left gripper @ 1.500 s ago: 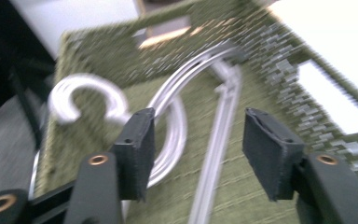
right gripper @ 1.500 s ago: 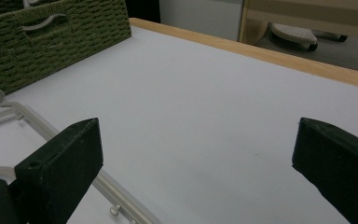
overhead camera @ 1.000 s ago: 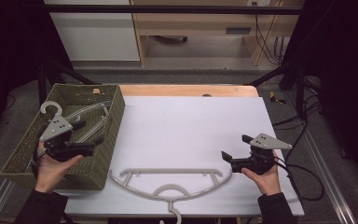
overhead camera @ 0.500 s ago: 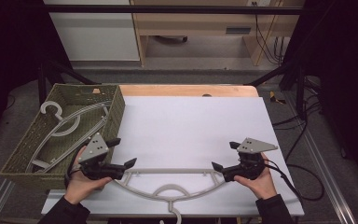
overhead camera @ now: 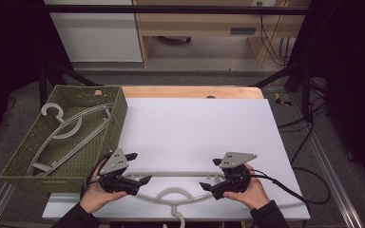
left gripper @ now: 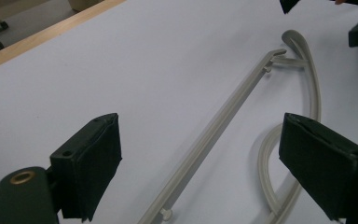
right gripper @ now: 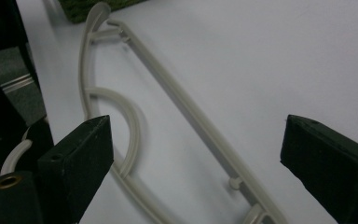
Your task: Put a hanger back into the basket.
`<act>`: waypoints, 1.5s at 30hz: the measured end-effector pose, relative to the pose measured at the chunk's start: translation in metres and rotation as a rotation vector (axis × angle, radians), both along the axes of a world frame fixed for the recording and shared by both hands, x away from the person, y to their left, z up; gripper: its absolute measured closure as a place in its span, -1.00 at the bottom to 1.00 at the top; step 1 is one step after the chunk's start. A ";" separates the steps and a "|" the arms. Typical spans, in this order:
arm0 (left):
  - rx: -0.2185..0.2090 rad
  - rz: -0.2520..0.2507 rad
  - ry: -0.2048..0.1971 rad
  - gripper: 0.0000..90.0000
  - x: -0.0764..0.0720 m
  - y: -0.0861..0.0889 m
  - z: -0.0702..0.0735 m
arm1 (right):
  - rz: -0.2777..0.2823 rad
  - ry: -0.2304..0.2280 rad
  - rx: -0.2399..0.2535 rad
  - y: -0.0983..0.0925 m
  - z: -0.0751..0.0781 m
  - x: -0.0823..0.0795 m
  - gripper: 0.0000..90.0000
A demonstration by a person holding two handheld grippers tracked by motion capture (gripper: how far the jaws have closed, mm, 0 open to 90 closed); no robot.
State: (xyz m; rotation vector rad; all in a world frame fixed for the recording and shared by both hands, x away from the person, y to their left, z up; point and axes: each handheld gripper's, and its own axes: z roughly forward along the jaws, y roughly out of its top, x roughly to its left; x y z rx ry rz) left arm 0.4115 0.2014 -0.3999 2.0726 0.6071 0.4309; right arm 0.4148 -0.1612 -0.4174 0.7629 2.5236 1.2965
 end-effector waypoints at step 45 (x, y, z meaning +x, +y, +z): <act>0.307 -0.224 0.132 -0.47 0.008 -0.032 -0.046 | 0.346 0.084 -0.284 0.031 -0.047 0.018 0.57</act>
